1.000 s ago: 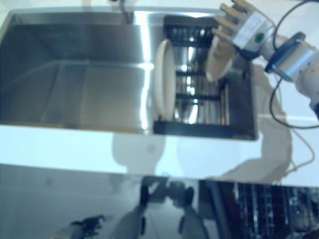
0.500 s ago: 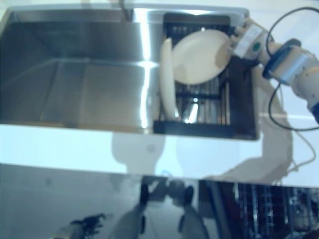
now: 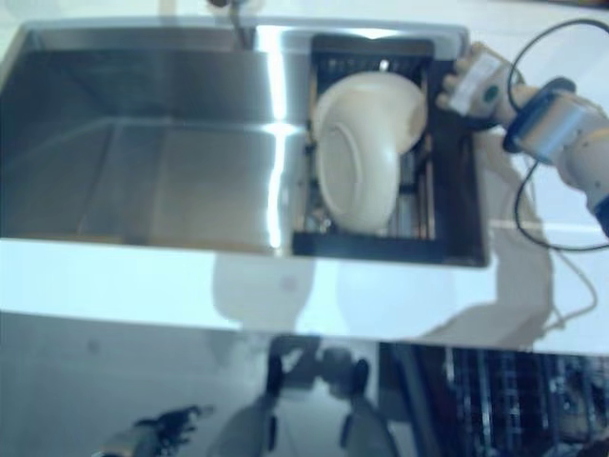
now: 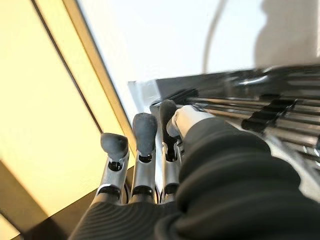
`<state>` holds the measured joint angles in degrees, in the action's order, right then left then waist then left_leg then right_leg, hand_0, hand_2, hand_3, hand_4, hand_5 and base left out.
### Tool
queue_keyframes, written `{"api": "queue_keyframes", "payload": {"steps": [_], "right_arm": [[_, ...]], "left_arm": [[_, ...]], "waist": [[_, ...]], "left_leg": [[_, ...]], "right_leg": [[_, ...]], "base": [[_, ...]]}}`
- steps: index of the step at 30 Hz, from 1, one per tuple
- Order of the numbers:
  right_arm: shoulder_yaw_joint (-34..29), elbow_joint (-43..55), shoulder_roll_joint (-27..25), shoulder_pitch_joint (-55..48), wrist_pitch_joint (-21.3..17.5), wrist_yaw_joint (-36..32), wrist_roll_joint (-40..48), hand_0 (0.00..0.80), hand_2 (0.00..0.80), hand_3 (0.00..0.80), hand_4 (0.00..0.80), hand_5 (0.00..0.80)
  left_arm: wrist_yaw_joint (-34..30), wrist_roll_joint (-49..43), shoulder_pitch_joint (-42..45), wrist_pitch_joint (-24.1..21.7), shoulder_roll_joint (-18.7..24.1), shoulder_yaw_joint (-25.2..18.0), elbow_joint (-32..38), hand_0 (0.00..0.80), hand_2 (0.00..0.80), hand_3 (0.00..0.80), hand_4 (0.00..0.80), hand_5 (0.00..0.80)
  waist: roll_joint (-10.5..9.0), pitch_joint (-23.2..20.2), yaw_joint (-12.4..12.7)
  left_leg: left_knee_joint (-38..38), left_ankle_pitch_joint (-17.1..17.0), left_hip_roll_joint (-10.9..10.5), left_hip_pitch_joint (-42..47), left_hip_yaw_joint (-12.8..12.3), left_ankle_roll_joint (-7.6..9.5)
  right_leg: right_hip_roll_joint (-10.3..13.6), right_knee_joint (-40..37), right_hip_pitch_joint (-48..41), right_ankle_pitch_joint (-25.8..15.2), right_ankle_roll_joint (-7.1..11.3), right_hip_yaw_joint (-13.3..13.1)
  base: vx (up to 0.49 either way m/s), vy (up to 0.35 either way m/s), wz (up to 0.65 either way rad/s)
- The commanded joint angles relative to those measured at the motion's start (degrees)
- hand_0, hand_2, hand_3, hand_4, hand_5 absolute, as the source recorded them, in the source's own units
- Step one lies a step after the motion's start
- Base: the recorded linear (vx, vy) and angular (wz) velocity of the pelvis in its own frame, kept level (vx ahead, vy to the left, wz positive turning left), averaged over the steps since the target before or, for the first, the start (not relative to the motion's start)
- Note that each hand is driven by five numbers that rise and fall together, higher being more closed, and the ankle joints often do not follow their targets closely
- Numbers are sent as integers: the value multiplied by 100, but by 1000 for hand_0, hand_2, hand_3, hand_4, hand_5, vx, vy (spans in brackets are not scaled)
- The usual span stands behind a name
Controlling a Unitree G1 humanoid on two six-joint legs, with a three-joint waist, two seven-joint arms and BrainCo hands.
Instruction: Take plates into dishwasher
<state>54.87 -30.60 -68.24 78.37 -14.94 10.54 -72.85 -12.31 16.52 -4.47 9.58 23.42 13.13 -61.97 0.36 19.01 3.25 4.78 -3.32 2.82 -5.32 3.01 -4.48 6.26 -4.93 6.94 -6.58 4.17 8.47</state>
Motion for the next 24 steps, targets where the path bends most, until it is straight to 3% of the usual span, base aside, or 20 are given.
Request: {"api": "queue_keyframes", "payload": {"steps": [1,10,11,12,19,24], "right_arm": [[50,-220,-181,232,258,179,282,800,800,800,800,800],[-104,-242,-240,147,378,306,942,800,800,800,800,800],[-126,-245,-263,143,405,300,1077,640,640,640,640,640],[-168,-282,-277,129,440,231,1211,0,0,0,0,0],[-471,-338,-396,-134,630,-267,2385,0,0,0,0,0],[-697,-322,-384,-439,704,-1001,3517,0,0,0,0,0]], "left_arm": [[17,-126,110,33,110,174,-219,0,0,0,0,0],[-55,-299,277,55,104,106,-270,0,0,0,0,0],[-73,-316,310,49,103,99,-274,0,0,0,0,0],[-95,-360,337,47,95,85,-288,0,0,0,0,0],[-151,-609,522,20,75,-66,-363,0,0,0,0,0],[-215,-647,625,132,49,-135,-336,0,0,0,0,0]], "waist": [[-224,-501,30],[-293,-806,37],[-299,-848,38],[-307,-898,40],[-404,-1203,19],[-440,-1375,-7]], "left_leg": [[22,-4,-46,-98,-297,1],[22,82,-14,146,-332,-8],[22,99,-12,180,-338,-8],[22,123,-10,225,-347,-6],[22,246,28,459,-425,-14],[22,317,58,661,-503,-9]], "right_leg": [[236,-7,-51,34,504,-46],[224,-7,-297,119,517,-54],[220,-7,-331,134,518,-62],[220,-7,-372,152,519,-65],[206,-7,-563,228,540,-127],[201,-7,-705,251,546,-206]], "base": [[0,0,0],[23,0,0],[46,15,0],[46,20,1],[60,26,-1],[97,53,-10]]}}
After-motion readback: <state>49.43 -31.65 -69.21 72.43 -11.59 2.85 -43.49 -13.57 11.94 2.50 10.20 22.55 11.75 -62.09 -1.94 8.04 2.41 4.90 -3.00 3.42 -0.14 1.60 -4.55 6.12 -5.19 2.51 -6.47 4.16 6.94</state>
